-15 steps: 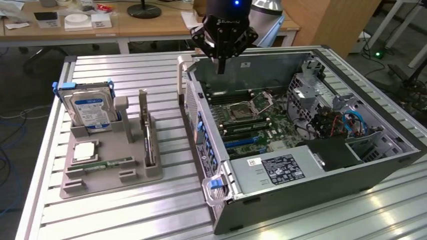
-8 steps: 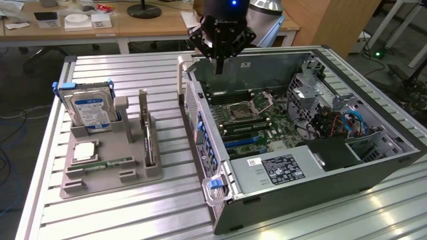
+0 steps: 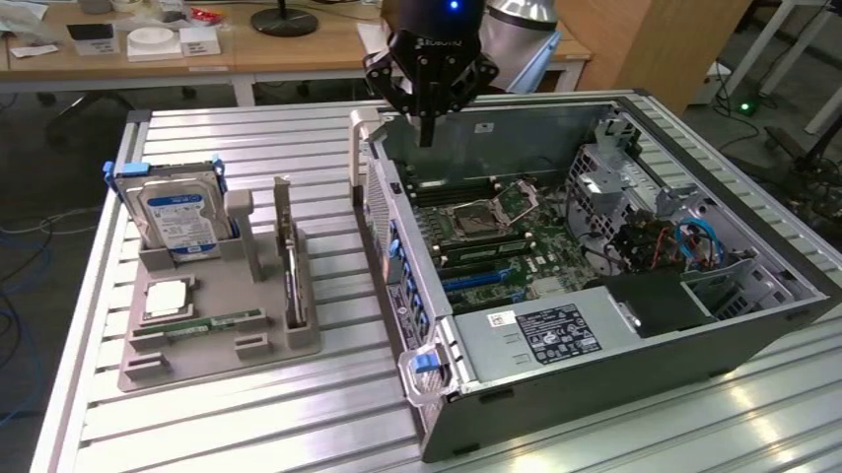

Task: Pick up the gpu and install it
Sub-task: 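Reach for the gpu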

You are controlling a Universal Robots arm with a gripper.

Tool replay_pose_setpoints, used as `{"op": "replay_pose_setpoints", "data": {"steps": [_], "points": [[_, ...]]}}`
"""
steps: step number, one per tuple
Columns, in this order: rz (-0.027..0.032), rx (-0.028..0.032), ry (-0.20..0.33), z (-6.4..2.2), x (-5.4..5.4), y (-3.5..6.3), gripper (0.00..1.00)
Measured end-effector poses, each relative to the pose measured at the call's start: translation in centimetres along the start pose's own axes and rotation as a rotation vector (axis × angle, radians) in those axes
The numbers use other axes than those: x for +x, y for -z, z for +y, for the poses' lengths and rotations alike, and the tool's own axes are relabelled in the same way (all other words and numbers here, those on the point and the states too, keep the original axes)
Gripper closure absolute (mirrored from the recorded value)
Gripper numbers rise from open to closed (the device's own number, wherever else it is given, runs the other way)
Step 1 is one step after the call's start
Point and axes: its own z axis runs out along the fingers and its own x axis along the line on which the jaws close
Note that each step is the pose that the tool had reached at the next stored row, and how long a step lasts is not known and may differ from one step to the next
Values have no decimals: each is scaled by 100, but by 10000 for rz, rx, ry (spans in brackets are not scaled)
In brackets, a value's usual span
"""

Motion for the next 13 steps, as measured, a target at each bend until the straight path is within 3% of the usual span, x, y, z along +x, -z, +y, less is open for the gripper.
{"op": "replay_pose_setpoints", "data": {"steps": [13], "points": [[0, 0, 0, -9, 116, 3, 89]]}}
